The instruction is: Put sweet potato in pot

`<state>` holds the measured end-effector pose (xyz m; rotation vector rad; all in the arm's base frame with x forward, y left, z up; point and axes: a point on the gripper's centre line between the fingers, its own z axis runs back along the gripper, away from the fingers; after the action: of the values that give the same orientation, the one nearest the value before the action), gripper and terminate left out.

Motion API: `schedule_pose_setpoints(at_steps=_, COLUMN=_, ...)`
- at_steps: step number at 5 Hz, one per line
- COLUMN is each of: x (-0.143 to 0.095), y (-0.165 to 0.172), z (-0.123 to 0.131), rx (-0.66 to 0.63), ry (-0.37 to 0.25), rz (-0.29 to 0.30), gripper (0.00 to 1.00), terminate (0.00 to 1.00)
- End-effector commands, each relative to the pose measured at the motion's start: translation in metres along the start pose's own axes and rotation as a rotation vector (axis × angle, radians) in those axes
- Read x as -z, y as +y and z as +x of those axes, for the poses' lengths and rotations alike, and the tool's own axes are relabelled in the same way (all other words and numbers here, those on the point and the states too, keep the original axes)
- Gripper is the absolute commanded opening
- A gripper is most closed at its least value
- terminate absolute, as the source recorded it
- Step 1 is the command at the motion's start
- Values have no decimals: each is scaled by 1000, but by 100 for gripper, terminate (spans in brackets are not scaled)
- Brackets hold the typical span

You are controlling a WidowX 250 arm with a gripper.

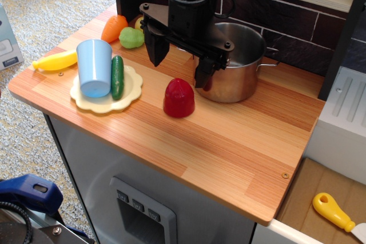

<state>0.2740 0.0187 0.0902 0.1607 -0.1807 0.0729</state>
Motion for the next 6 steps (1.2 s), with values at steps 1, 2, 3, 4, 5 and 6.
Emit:
schedule_pose_setpoints(at_steps=1, x=0, y=0, z=0, rx=0, ry=0, rz=0, gripper=100, terminate=0)
schedule_pose_setpoints(at_steps=2, x=13, y=-1, z=5, rx=-18, ry=-34, rz=21, gripper=100, terminate=0)
schedule_pose_setpoints(at_steps=3, x=27, y=1, z=10, rx=-14, ry=-68, rz=8, gripper=100, terminate=0)
schedule_pose_setpoints(at_steps=4, x=37, y=-2, z=11, rx=-43, ry=-90, rz=5, gripper=100, terminate=0)
schedule_pose_setpoints(at_steps=5, x=47, y=1, z=12, rx=-58, ry=-95, rz=-8, gripper=100, terminate=0)
schedule_pose_setpoints(at_steps=6, x=59, y=6, z=15, rx=-57, ry=-88, rz=-29, gripper=100, terminate=0)
